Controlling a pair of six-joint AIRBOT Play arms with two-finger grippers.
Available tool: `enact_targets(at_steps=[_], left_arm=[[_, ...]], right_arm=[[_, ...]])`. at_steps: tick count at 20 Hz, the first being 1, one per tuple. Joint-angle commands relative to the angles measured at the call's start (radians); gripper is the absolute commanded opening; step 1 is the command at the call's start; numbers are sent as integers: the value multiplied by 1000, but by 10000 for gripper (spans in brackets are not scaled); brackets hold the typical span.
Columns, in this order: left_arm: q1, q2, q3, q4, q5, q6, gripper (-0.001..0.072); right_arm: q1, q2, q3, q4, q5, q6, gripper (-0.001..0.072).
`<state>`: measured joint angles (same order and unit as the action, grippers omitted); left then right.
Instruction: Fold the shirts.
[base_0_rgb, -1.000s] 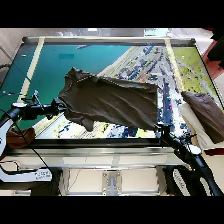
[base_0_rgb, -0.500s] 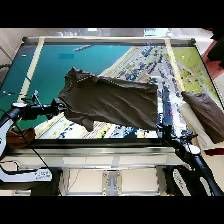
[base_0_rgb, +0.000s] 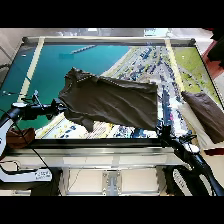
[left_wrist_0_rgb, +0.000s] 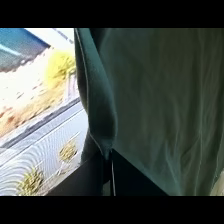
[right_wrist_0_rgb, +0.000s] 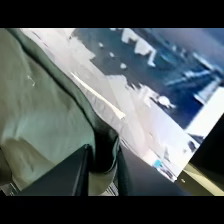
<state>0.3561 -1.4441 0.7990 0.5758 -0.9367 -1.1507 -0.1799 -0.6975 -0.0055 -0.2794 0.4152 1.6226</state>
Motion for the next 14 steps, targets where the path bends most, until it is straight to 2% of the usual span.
enact_targets(at_steps=[1, 3, 6, 8, 10, 12, 14], left_arm=[[-1, -1, 1, 0, 0, 0, 14], [-1, -1, 1, -2, -1, 14, 14], [0, 2, 38, -68, -54, 105, 13], [0, 28, 107, -160, -128, 179, 13], [0, 92, 200, -242, -183, 211, 12], [0, 186, 319, -260, -220, 213, 12], [0, 294, 446, -253, -255, 212, 12]], right_arm=[[1, -3, 0, 26, -2, -58, 55], [1, -3, 7, 118, 9, -188, 26], [-1, -2, 114, 174, 110, -498, 23], [-1, 13, 233, 169, 165, -593, 22], [-3, 59, 366, 122, 187, -603, 21], [-3, 129, 515, -27, 183, -594, 20], [-3, 209, 678, -231, 182, -485, 20]])
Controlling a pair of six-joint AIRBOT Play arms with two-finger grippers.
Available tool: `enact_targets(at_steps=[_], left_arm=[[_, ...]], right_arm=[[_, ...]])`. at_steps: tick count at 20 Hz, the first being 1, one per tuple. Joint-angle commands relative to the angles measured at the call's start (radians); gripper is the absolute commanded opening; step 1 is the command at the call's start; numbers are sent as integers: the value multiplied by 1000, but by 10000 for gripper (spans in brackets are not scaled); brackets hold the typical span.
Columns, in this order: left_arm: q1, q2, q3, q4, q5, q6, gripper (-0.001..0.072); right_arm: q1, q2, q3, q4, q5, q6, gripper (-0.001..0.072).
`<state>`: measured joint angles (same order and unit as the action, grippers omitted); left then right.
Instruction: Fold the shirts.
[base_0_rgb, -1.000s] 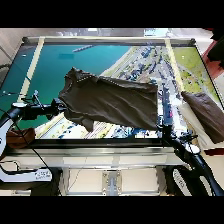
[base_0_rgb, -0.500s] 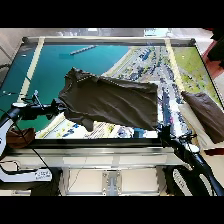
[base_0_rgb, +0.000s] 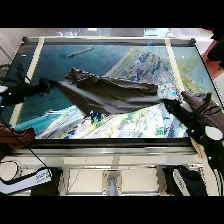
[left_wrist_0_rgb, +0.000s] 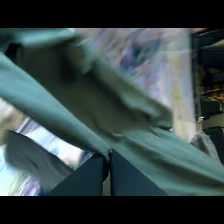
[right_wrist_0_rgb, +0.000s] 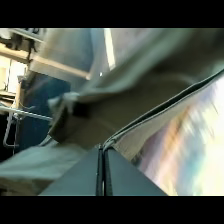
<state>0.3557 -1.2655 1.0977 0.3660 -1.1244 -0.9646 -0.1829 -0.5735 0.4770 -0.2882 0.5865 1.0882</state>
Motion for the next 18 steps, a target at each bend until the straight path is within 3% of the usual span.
enact_targets(at_steps=[1, 5, 7, 9, 11, 13, 18], left_arm=[[0, 169, 208, -39, -85, 21, 12], [1, 403, 459, 74, -63, -20, 12], [0, 512, 552, 245, 75, -95, 12], [0, 589, 603, 443, 220, -208, 12], [0, 608, 628, 547, 211, -274, 11], [0, 587, 628, 546, 153, -287, 11], [-5, 365, 625, 431, -45, -306, 11]], right_arm=[[0, 127, 277, -341, 13, 116, 19], [0, 288, 639, -926, 89, 407, 18], [0, 326, 804, -1200, 149, 502, 18], [2, 322, 933, -1339, 177, 517, 17], [2, 294, 996, -1349, 164, 511, 17], [2, 235, 1003, -1307, 167, 488, 17], [2, -109, 967, -1003, 315, 277, 18]])
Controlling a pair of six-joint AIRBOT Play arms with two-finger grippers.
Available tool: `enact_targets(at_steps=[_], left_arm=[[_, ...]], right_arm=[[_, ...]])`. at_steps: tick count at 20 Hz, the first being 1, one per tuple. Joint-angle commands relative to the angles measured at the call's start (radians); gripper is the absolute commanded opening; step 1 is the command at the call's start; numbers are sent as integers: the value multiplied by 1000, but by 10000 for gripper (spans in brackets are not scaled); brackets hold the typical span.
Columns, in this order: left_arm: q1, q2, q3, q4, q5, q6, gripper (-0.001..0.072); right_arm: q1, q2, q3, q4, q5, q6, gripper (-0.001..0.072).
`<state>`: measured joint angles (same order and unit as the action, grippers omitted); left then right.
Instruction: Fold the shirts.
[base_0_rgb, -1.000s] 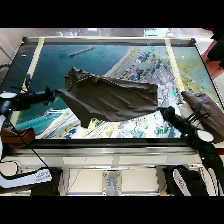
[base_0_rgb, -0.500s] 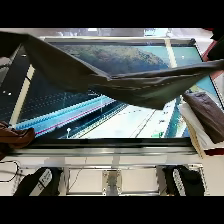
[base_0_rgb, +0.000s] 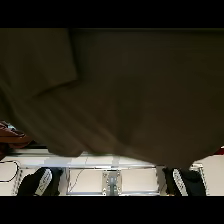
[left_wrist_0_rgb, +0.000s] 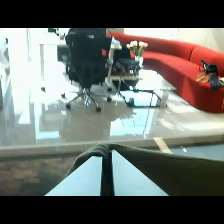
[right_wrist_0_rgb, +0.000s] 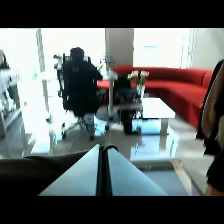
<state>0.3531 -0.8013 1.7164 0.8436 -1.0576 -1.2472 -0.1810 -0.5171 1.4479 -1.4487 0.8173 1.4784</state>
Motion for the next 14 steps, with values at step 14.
enact_targets(at_steps=[14], left_arm=[[-367, -1008, -16, 679, 137, -345, 12]], right_arm=[[149, -1029, -225, 470, -496, -326, 19]])
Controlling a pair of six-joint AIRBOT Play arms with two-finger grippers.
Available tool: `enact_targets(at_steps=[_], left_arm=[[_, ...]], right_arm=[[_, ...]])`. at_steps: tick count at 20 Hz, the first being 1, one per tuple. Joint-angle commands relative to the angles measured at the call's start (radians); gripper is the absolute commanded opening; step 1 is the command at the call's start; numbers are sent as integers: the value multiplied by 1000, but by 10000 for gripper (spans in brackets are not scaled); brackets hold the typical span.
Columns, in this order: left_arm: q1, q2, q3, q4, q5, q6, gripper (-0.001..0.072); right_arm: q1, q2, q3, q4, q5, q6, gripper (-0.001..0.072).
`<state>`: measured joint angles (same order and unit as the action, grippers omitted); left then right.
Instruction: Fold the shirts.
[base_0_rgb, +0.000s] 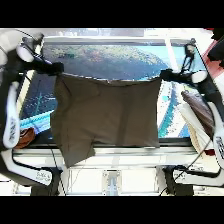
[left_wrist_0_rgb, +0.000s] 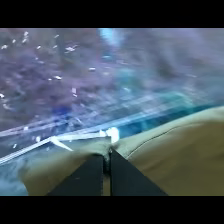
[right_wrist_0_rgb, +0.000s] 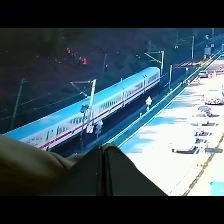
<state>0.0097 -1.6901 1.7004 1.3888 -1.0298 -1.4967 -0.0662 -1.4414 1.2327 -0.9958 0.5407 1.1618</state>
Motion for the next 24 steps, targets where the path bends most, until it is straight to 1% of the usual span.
enact_targets(at_steps=[1, 2, 4, 6, 9, 11, 13, 15, 16, 17, 20, 24], left_arm=[[-22, -127, 0, 147, 130, -97, 11], [-22, -128, 0, 168, 144, -97, 11], [-22, -127, 24, 220, 132, -97, 12], [-22, -124, 60, 240, 49, -92, 12], [-23, -79, 64, 273, -70, -26, 11], [-23, -33, 64, 271, -145, -4, 12], [-23, 22, 54, 265, -187, 5, 11], [-23, 70, 24, 263, -252, 14, 11], [-23, 87, -5, 259, -314, 32, 11], [-23, 99, -45, 256, -349, 41, 11], [-23, 110, -223, 214, -356, 46, 11], [-23, 110, -407, 193, -303, 44, 11]], right_arm=[[37, -111, -10, 17, -243, -10, 19], [37, -111, -10, 16, -243, -11, 19], [32, -109, -9, -1, -230, -11, 19], [26, -97, -9, -16, -170, -10, 19], [21, -20, -10, -126, -17, 8, 19], [22, 68, -10, -234, 119, 55, 19], [22, 149, -10, -297, 259, 58, 19], [22, 208, -29, -314, 373, 66, 19], [22, 220, -53, -314, 413, 66, 19], [23, 220, -79, -311, 435, 70, 19], [23, 220, -216, -251, 372, 72, 19], [24, 219, -376, -203, 262, 72, 19]])
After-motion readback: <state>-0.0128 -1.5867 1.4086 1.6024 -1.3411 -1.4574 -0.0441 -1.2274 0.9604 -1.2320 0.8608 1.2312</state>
